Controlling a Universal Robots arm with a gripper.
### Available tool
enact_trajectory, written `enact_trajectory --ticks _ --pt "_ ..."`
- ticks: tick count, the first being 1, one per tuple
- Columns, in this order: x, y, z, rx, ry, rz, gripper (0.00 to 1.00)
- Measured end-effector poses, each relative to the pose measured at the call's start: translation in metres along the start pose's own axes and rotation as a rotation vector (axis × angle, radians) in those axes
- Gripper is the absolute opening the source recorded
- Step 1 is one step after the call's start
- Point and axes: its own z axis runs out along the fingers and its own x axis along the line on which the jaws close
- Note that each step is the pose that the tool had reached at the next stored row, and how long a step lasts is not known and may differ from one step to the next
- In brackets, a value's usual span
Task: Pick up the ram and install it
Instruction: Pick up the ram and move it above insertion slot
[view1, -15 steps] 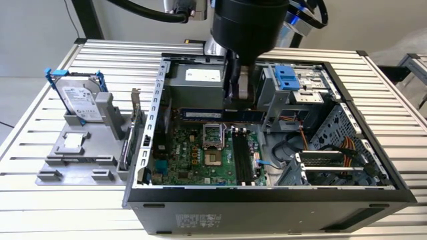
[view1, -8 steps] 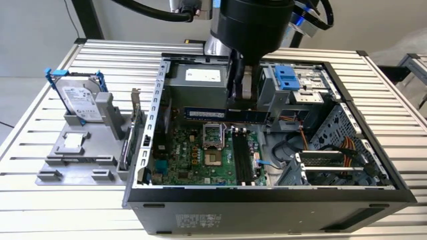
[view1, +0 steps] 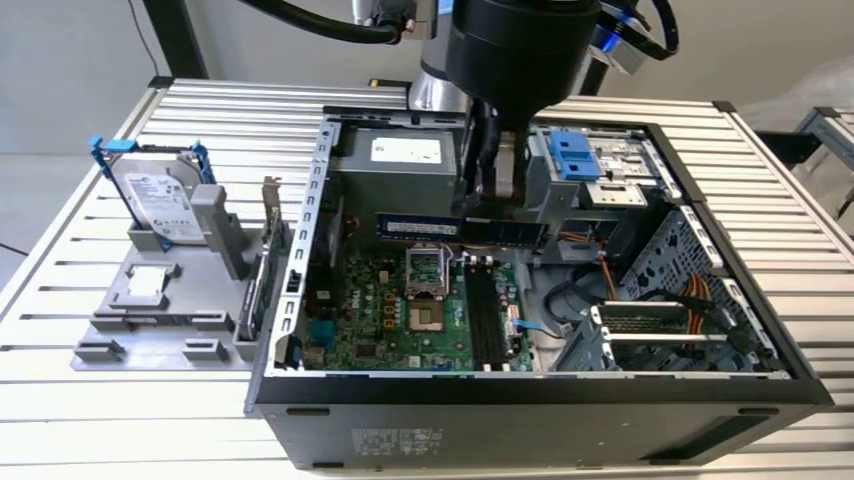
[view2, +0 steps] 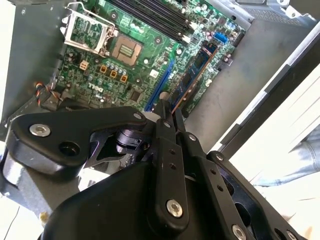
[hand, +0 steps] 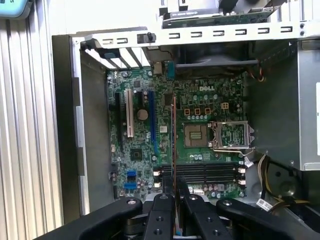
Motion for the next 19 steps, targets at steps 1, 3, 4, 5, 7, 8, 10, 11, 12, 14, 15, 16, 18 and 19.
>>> enact_trajectory --ticks 1,3,4,5,7,8,10,11,12,14,15,16,18,19 --pt "-0.0002 -0.0006 -0.0001 0.0000 0.0001 0.000 0.00" --pt "-0.0004 -0.0018 -0.0001 -0.0001 0.0001 0.000 0.00" --pt "-0.0005 -0.0023 -0.0001 0.0000 0.0000 0.000 0.00" --pt "-0.0006 -0.0029 -0.0001 0.0000 0.0000 0.000 0.00" --pt "-0.0008 -0.0039 -0.0002 0.0000 0.0001 0.000 0.00" --pt "-0.0009 -0.0043 -0.0002 0.0000 0.0000 0.000 0.00" --pt "-0.0009 -0.0047 -0.0001 0.0000 -0.0001 0.000 0.00" --pt "-0.0010 -0.0051 -0.0002 0.0000 0.0000 0.000 0.00" --pt "-0.0010 -0.0053 -0.0002 0.0000 0.0000 0.000 0.00" --pt "-0.0012 -0.0054 -0.0002 -0.0001 0.0001 0.000 0.00" --pt "-0.0014 -0.0054 -0.0002 0.0000 0.0000 0.000 0.00" --pt "-0.0017 -0.0053 -0.0002 -0.0001 0.0000 0.000 0.00" --pt "-0.0026 -0.0052 -0.0003 -0.0001 0.0000 0.000 0.00" --pt "-0.0033 -0.0052 -0.0003 -0.0001 0.0000 0.000 0.00"
